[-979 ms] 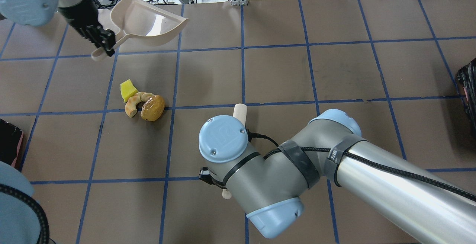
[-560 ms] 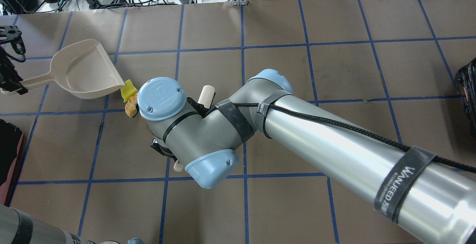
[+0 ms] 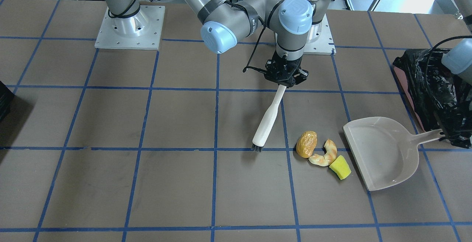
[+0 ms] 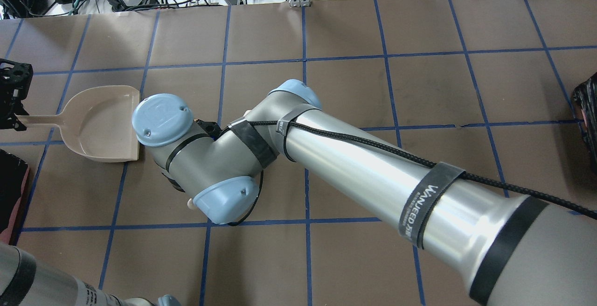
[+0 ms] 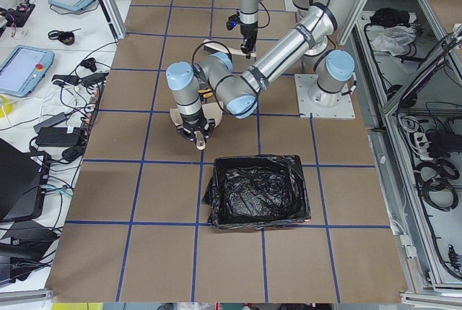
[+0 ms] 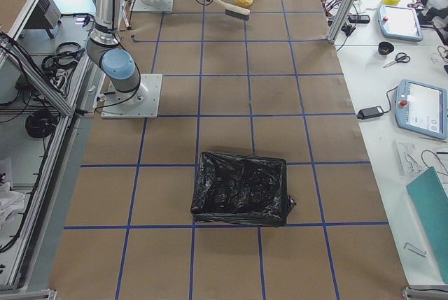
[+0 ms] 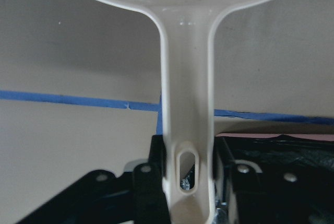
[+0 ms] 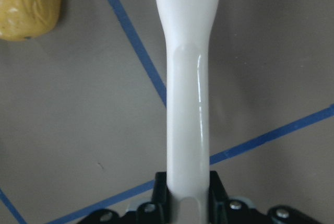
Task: Sweep and dump trash in nearest bin
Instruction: 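Lower dustpan beside trash pile while right gripper brings brush behind trash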
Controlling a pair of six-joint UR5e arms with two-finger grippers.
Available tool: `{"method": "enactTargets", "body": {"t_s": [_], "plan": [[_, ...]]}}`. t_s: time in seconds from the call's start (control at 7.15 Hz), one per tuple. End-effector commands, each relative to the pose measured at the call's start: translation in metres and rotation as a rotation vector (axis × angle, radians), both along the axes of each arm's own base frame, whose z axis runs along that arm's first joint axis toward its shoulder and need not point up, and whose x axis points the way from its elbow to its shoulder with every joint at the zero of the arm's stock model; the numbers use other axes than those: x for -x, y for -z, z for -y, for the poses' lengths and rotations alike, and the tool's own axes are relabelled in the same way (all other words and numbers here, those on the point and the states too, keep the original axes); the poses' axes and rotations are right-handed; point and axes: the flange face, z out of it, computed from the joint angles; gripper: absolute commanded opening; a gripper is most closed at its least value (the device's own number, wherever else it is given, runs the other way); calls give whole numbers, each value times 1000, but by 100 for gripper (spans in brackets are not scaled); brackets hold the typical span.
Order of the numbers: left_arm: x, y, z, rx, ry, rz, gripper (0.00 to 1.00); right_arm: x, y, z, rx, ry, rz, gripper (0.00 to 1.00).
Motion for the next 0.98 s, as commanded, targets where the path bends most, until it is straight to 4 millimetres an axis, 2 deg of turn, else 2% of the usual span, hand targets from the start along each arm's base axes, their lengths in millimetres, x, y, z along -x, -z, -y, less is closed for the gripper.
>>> {"method": "enactTargets", "body": {"t_s": [0.0, 0.28, 0.42, 0.84], "plan": [[2, 18, 6, 12, 179, -18, 0, -46, 12, 11, 13, 80, -4, 0], [5, 26, 15, 35, 211, 2, 0, -65, 17, 25, 15, 105, 17, 0], [13, 29, 22, 41, 226, 9, 0, -74, 18, 32, 17, 109, 31, 0], [25, 37, 31, 57, 214, 20, 0, -96, 44, 46, -3, 29, 61, 0]]}}
